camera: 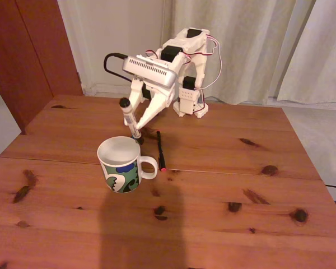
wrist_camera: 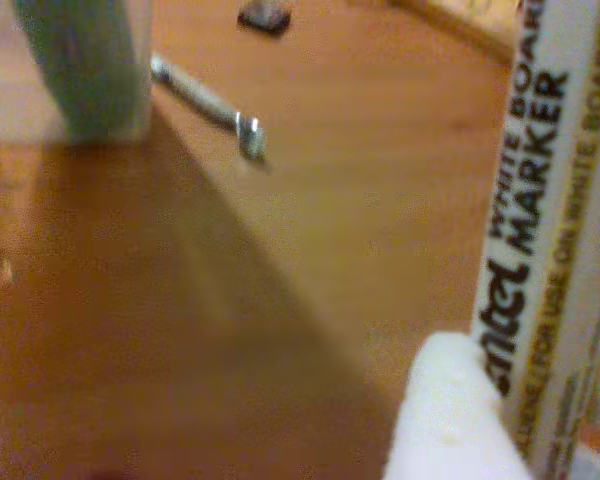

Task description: Clean up the desk and place the pens and markers into the cup

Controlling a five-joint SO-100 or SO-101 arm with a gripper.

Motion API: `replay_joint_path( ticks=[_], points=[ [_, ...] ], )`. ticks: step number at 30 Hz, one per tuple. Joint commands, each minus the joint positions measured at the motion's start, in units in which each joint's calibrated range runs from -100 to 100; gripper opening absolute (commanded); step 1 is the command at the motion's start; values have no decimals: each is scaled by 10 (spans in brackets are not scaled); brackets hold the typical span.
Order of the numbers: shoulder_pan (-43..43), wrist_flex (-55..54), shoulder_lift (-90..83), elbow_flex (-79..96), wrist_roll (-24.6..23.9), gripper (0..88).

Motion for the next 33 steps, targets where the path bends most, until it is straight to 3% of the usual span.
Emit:
replay_joint_path(
  ticks=[1, 16, 33],
  points=[
    [2, -40, -35, -41, 4, 7],
    [51, -84, -22, -40, -13, 7],
    [62, -178, 111, -39, -13, 7]
  ],
)
